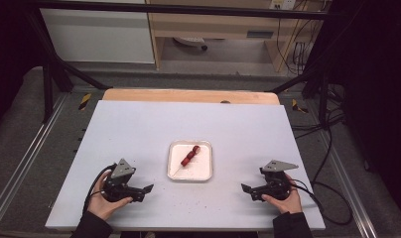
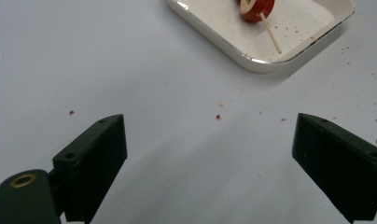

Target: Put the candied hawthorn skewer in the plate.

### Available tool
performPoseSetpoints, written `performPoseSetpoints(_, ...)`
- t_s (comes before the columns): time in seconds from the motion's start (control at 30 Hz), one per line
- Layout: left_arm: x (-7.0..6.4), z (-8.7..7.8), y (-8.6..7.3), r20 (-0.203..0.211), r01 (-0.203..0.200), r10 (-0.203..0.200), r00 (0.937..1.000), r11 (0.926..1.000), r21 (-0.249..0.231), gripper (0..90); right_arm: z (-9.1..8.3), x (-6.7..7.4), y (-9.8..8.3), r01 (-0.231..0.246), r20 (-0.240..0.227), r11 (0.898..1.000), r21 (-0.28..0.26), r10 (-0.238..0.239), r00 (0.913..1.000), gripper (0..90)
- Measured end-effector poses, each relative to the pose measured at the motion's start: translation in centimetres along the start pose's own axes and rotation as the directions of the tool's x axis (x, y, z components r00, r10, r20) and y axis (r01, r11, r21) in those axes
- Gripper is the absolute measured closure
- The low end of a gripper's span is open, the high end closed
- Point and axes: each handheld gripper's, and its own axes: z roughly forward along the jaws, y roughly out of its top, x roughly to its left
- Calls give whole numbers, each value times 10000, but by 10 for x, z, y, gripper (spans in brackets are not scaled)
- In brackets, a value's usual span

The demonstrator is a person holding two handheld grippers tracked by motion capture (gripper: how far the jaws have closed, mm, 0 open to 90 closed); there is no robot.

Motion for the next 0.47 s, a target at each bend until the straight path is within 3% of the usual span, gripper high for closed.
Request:
performPoseSetpoints(0.17, 9, -5, -12, -40, 203, -204, 9998, 9997, -98, 101, 0, 1, -1, 49, -64, 9999, 95, -49, 10000, 8)
performPoseSetpoints(0.47, 12, -7, -13, 16, 205, -205, 9998, 9997, -155, 101, 1, 1, -2, 137, -101, 9997, 189, -135, 9999, 9)
